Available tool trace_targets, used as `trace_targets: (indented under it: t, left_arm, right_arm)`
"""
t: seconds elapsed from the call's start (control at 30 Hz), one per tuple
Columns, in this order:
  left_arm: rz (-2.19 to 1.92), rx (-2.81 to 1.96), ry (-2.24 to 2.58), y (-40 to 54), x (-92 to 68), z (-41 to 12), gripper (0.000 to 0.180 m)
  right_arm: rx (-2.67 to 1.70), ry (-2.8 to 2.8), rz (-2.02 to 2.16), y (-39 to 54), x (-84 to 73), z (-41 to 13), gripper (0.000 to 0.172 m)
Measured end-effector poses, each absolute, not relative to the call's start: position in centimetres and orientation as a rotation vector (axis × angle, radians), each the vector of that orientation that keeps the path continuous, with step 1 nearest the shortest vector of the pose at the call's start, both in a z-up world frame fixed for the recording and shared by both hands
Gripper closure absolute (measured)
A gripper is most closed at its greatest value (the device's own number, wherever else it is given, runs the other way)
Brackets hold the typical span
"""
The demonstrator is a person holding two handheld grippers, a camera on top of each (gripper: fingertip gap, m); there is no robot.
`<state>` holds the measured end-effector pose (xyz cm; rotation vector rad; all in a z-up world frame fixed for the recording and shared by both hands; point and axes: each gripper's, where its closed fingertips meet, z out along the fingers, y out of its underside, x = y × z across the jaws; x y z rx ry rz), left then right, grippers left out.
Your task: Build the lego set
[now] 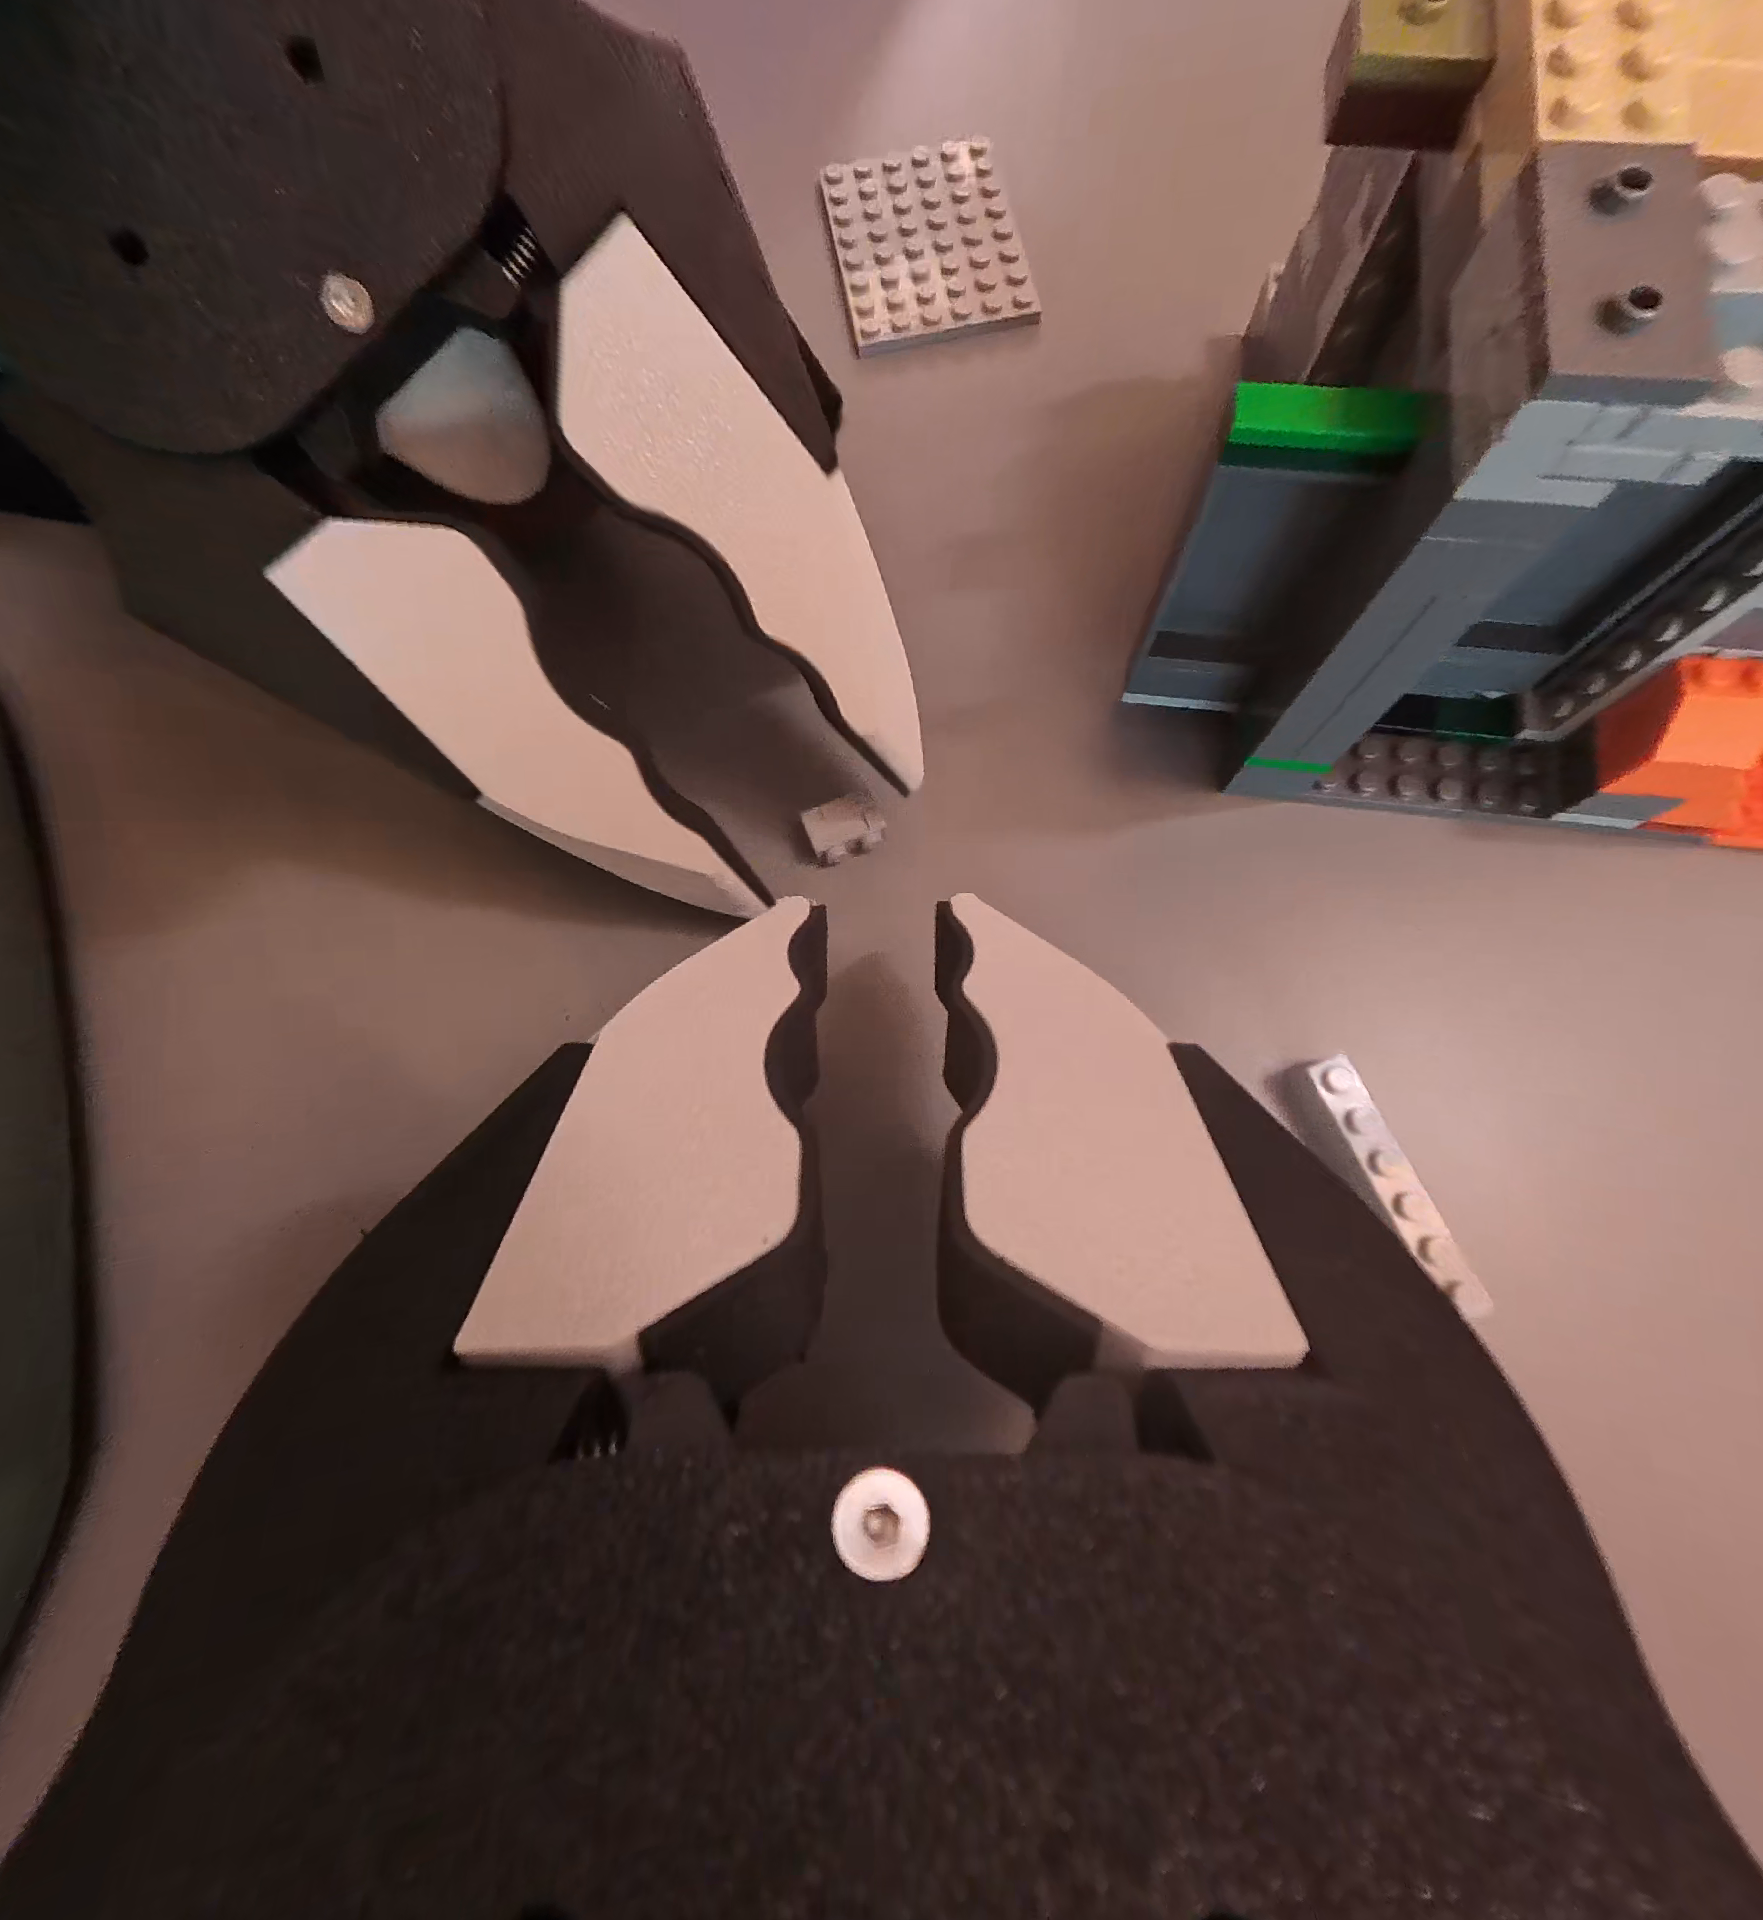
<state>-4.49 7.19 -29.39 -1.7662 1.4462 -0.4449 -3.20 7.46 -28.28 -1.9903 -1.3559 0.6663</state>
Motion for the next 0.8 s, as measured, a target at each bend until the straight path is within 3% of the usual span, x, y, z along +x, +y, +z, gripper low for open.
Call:
trace_targets:
  t: [0.27, 0.47, 0.8]
  left_arm:
    - [-0.442, -1.753, 1.238, 9.2, -9.5, -24.4, 0.149]
    - [-0.400, -1.830, 1.094, 10.6, -14.1, -24.4, 0.152]
    - [-0.370, -1.850, 1.012, 11.0, -16.1, -25.1, 0.155]
  right_arm:
    - [-1.988, -1.491, 0.573, 7.5, -5.5, -29.8, 0.149]
    - [-1.886, -1.751, 0.416, 7.6, -5.7, -30.4, 0.156]
    - [-1.665, -2.422, -0.397, 12.2, 7.3, -27.5, 0.156]
